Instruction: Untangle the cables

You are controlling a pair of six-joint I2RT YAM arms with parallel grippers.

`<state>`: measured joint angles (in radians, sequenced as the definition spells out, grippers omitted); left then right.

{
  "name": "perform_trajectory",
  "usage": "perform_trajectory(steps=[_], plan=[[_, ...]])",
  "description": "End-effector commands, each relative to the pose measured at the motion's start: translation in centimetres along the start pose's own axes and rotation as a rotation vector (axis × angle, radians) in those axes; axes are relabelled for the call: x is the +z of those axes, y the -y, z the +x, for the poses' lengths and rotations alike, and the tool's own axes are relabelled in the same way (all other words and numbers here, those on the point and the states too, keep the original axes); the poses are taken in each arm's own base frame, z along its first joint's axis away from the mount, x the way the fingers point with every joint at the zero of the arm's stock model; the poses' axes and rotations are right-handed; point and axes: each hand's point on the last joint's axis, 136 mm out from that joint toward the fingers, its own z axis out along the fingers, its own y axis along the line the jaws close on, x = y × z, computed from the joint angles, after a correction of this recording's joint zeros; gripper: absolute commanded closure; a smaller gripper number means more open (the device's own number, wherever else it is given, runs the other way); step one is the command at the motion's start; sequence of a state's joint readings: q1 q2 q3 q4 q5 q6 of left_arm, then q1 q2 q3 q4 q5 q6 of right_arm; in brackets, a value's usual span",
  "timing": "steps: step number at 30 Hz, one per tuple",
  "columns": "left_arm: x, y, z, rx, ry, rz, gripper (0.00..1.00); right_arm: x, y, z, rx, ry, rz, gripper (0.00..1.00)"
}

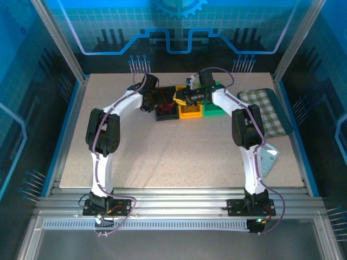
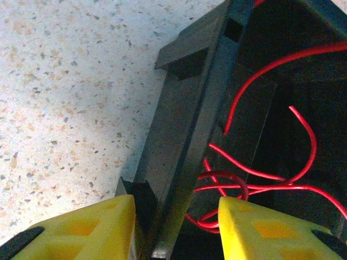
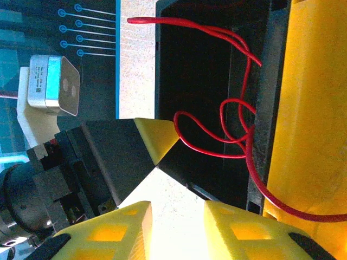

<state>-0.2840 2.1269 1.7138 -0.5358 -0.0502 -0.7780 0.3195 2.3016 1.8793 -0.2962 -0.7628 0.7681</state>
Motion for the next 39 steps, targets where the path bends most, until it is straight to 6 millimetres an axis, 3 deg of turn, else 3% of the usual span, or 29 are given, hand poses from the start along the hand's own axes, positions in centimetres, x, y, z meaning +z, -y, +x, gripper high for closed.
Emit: perform_trajectory(steps=[1,4,7,10,15,24,33,39], plan=[[-3.4,2.9,-2.3,0.115,0.081,0.104,0.53,-2.1,-2.9,-1.3,-0.056,0.051,-0.007,0.68],[-4.9,4.7,-2.6,0.17,0.108,0.172,0.51,-2.4,-2.7,-1.7,-0.052,0.066,0.007,0.68],[-5.5,7.0,-1.4,0.238,0.102,0.227,0.49,-2.9,-2.4,-2.0,-0.042,0.079,0.011,0.68],[-5.2,9.2,0.6,0.306,0.078,0.269,0.48,-3.7,-2.1,-2.8,-0.015,0.116,0.011,0.68],[-3.5,10.8,2.5,0.305,0.009,0.286,0.52,-4.5,-2.1,-3.7,0.006,0.147,-0.014,0.68],[-1.4,11.3,2.3,0.293,0.037,0.268,0.51,-5.2,-1.7,-2.5,0.01,0.138,0.006,0.68],[1.9,11.6,2.2,0.291,0.002,0.222,0.52,-8.4,-0.6,-2.9,0.034,0.191,0.038,0.68],[2.4,11.2,2.5,0.283,-0.008,0.204,0.59,-8.9,0.0,-2.6,0.045,0.198,0.042,0.68]])
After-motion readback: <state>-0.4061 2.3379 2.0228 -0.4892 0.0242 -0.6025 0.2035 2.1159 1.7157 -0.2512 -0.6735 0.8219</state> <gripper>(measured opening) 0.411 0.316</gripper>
